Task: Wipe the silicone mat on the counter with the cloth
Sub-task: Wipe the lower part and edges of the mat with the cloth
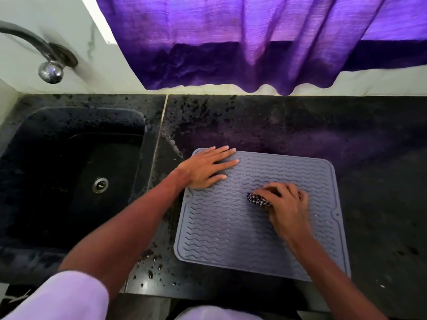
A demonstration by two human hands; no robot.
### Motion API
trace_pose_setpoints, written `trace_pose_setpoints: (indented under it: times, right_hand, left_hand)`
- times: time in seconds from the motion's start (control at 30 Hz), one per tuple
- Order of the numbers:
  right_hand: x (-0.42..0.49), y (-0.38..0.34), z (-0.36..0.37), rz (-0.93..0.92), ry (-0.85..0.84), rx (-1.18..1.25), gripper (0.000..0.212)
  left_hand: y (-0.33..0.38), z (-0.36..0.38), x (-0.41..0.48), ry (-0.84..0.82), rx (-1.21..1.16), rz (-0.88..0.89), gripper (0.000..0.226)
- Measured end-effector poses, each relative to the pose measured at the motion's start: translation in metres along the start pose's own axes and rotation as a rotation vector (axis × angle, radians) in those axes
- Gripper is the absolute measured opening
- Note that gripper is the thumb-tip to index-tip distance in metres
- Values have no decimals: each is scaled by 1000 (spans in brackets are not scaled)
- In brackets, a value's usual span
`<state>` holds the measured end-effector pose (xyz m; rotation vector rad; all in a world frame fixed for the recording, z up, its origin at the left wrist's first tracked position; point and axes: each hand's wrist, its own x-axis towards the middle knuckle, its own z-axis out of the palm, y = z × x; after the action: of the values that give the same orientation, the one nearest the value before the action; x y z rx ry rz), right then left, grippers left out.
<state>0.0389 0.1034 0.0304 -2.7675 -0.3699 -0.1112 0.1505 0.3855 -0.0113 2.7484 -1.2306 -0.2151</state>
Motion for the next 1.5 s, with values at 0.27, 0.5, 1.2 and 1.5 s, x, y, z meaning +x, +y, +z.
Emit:
trace_pose_setpoints:
  times: [0.27, 0.5, 1.2, 1.5]
  right_hand:
    - [-14, -10, 43, 127, 105, 128, 65]
    - [8, -36, 51, 88, 57, 137, 63]
    - [32, -92, 39, 12, -69, 282, 61]
    - [13, -51, 48, 75, -29, 132, 72]
  left_hand:
    - [-16, 8, 8, 5, 65, 135, 60]
    - [-21, 15, 10, 36, 31, 145, 60]
    - [-21, 10, 9, 13, 20, 116, 55]
    - [-5, 13, 10, 71, -2, 20, 55]
